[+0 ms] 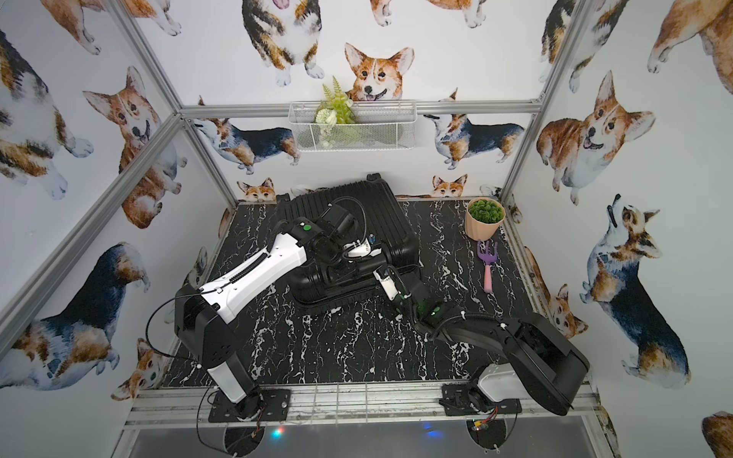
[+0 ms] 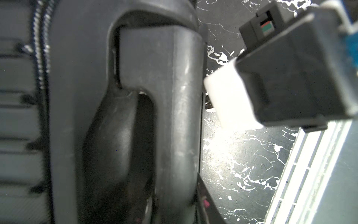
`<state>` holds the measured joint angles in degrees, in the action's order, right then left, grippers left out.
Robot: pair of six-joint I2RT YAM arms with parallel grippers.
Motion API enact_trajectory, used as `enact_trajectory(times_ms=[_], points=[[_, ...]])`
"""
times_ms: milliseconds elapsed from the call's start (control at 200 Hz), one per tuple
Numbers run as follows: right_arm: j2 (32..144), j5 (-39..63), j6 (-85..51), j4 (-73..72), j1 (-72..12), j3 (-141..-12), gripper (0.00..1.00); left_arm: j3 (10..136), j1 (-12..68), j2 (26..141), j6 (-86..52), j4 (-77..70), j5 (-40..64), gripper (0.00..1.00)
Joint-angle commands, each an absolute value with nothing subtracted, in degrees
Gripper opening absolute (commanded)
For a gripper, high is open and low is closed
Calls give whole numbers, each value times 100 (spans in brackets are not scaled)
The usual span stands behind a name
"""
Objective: Close the suitcase zippers
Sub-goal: Zip the zipper on the suitcase.
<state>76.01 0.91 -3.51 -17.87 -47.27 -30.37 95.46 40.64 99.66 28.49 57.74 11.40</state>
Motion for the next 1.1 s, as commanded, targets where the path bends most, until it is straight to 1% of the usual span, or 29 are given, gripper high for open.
enact_trajectory(times_ms=[0, 150, 475, 1096], points=[[7514, 659, -120, -2174, -4788, -2980, 0, 9594, 4078, 9896, 2586, 5027, 1217, 0], [7626, 789, -83, -2273, -4965, -3074, 0, 9606, 4113, 9930, 2283, 4667, 1278, 0], [7893, 1055, -1, -2861, -5329, -3128, 0, 10031, 4208, 10131, 1858, 4532, 1044, 1], [8246, 993, 84, -2760, -5622, -3471, 0, 10441, 4535, 10640, 710, 3956, 585, 2]])
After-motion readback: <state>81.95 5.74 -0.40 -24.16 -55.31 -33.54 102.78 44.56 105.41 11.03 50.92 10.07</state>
